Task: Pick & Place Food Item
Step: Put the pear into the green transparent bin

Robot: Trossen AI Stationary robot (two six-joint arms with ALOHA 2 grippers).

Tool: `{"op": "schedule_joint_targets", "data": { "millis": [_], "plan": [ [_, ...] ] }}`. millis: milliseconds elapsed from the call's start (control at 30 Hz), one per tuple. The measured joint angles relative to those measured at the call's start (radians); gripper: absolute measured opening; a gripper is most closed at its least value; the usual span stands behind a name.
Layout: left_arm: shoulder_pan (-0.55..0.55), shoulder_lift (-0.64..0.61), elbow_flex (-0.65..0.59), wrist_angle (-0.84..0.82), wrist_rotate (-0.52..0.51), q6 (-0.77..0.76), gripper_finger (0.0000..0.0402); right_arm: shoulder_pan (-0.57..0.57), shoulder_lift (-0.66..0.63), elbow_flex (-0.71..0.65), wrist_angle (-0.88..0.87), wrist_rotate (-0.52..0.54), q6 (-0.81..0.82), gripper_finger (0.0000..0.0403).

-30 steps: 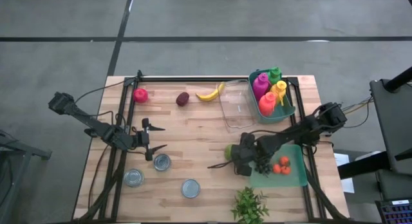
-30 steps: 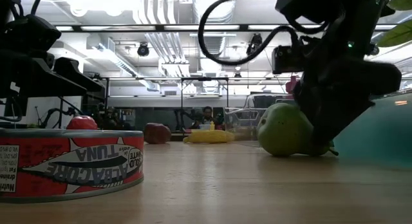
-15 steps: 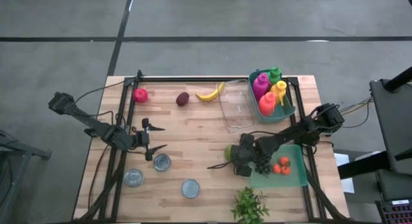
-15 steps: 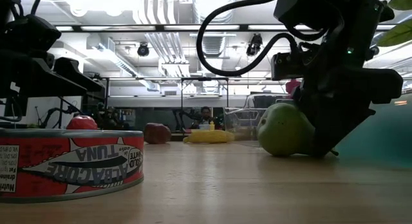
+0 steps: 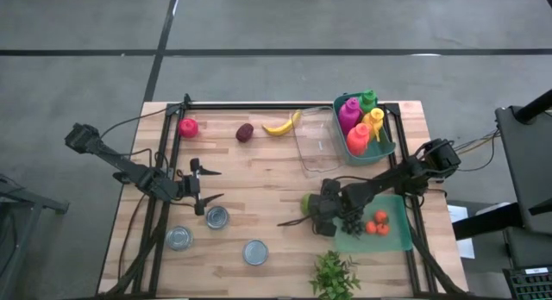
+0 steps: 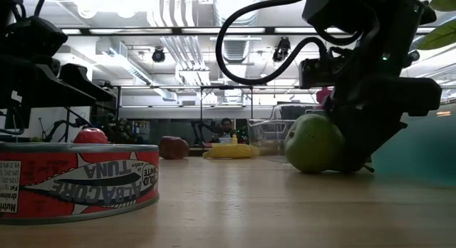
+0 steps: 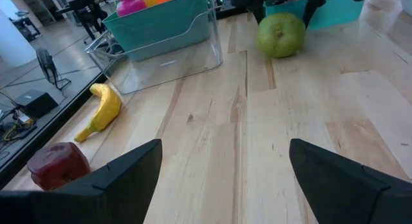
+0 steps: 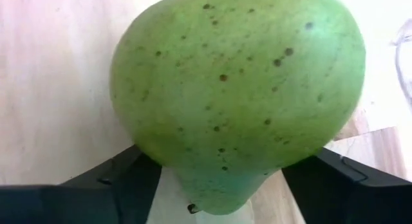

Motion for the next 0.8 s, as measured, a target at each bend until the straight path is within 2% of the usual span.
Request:
{"op": "schedule_joint_targets", "data": {
  "millis": [167,333,800],
  "plan": [
    [0.000,0.000,0.000,0.000,0.000,0.000,0.0343,-0.001,0.001,0.000,-0.001,0.024,0.000,0.0244],
    [0.000,0.000,0.000,0.000,0.000,0.000,0.0343,-0.001,0.001,0.000,-0.001,0.039,0.000,0.0216],
    [0.000,0.000,0.000,0.000,0.000,0.000,0.0343,-0.001,0.001,0.000,0.008,0.039,0.000,0.0208]
  ]
}}
